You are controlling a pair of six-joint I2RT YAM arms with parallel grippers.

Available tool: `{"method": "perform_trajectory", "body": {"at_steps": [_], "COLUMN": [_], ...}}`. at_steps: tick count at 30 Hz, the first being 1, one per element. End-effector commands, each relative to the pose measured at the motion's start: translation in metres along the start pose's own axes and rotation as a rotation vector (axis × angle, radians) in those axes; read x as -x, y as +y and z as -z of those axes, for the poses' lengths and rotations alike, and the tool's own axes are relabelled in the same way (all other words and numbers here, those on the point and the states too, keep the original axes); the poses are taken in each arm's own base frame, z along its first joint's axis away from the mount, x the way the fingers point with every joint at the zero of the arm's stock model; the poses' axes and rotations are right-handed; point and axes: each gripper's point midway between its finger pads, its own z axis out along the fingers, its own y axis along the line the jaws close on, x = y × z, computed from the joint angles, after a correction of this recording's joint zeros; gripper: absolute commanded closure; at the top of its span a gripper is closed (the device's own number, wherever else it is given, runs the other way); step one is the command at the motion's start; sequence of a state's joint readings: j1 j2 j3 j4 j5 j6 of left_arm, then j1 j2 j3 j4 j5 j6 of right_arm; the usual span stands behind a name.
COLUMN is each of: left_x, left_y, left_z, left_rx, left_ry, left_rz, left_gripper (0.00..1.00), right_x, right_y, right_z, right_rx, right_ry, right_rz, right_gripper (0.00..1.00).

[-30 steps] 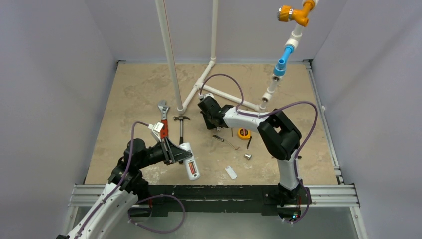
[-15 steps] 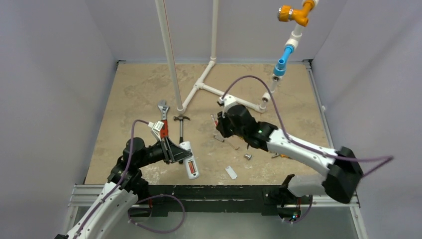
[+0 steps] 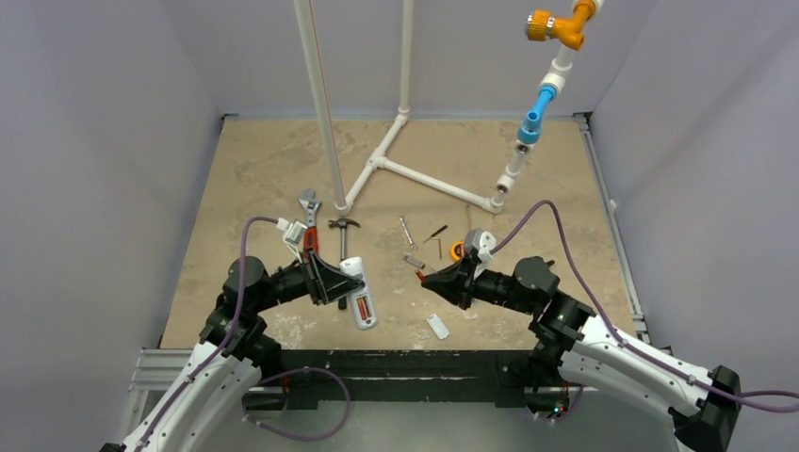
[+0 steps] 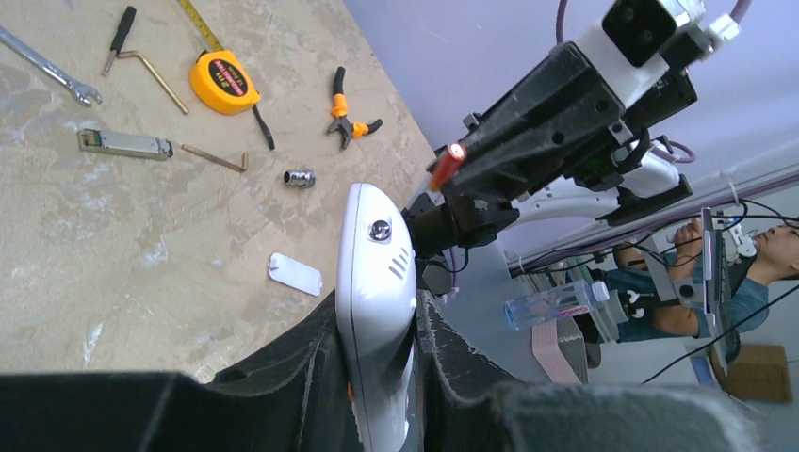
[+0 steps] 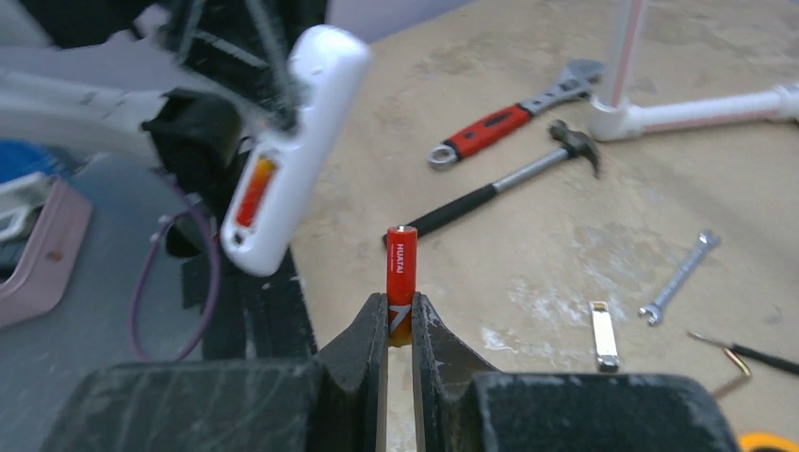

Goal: Load the batteries into the remote control

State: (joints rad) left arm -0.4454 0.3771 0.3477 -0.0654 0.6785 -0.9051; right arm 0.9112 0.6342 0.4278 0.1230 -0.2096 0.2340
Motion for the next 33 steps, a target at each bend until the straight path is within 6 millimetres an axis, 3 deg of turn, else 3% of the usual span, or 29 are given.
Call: {"method": "perform_trajectory", "body": {"at_steps": [1, 6, 13, 26, 33], "left_x": [0.024, 0.028, 0.029, 0.025, 0.024], "left_y": [-0.035, -0.041, -0.058, -0.096, -0.101], "left_z": [0.002, 0.002, 0.006, 0.028, 0.029], "left_rx": [-0.122, -0.143, -0.242, -0.453, -0.488], "left_ry": [-0.073, -0.091, -0.110, -0.177, -0.180], "left_rz": [-0.117, -0.133, -0.185, -0.330, -0.336], "left_gripper": [1.00, 1.00, 1.00, 1.00, 1.00], "right_x": [0.016, 0.010, 0.003, 0.007, 0.009], "right_y": [0.068, 0.097, 0.110, 0.099, 0.084], "right_z": [0.021, 0.042, 0.046, 0.036, 0.028], "right_rx": [0.415, 0.637, 0.759, 0.672, 0.555], "right_ry": [-0.109, -0.146, -0.088, -0.080, -0.094], "right_rz": [0.275, 0.461, 0.482, 0.454, 0.430], "right_gripper": [1.00, 1.00, 1.00, 1.00, 1.00]}}
